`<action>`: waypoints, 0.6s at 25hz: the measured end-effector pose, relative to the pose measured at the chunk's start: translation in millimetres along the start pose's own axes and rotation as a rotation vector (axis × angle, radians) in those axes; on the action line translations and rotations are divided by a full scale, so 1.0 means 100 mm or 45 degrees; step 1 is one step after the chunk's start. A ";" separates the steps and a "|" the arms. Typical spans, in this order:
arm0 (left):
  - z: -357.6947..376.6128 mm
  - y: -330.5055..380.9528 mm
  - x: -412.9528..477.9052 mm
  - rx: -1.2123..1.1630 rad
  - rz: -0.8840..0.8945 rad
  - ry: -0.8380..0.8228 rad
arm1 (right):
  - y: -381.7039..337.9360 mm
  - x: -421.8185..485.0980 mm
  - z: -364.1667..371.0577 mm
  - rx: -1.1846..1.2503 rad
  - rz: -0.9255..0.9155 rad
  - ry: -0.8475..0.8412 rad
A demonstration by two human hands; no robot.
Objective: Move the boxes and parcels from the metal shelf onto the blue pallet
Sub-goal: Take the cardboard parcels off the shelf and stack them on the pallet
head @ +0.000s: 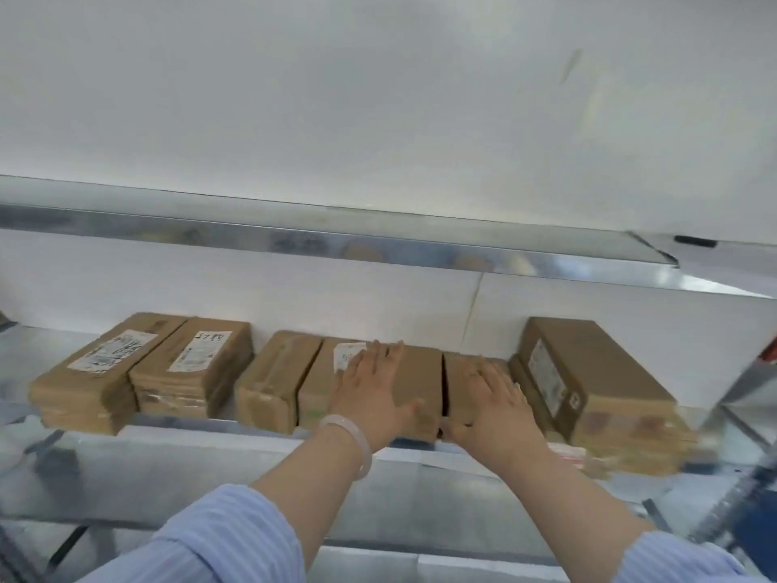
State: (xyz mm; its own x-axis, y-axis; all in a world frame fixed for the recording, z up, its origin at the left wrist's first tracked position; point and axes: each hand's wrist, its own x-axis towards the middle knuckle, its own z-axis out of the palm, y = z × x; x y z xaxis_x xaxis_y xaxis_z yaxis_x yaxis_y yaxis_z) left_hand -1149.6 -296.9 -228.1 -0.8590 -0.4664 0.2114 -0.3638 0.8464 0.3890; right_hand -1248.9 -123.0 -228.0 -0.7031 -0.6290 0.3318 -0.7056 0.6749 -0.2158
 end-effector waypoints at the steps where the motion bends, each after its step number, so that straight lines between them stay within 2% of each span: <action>1: 0.12 0.28 0.08 -0.037 0.031 -0.025 | 0.30 0.00 -0.13 0.021 0.050 0.011; 5: 0.53 1.22 0.19 -0.185 0.101 -0.160 | 1.25 -0.11 -0.50 0.063 0.155 0.031; 9: 0.69 1.79 0.36 -0.201 0.154 -0.220 | 1.86 -0.04 -0.80 0.040 0.303 0.069; 15: 0.92 2.40 0.85 -0.288 0.035 -0.406 | 2.56 0.22 -0.87 0.163 0.473 -0.092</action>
State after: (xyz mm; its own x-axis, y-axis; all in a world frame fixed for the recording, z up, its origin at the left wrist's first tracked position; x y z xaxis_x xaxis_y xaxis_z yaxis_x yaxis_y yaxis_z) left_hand -1342.8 -109.8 -199.8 -0.9491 -0.3108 -0.0512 -0.2812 0.7628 0.5823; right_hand -1437.6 69.8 -196.3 -0.9135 -0.3801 0.1449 -0.4045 0.8108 -0.4231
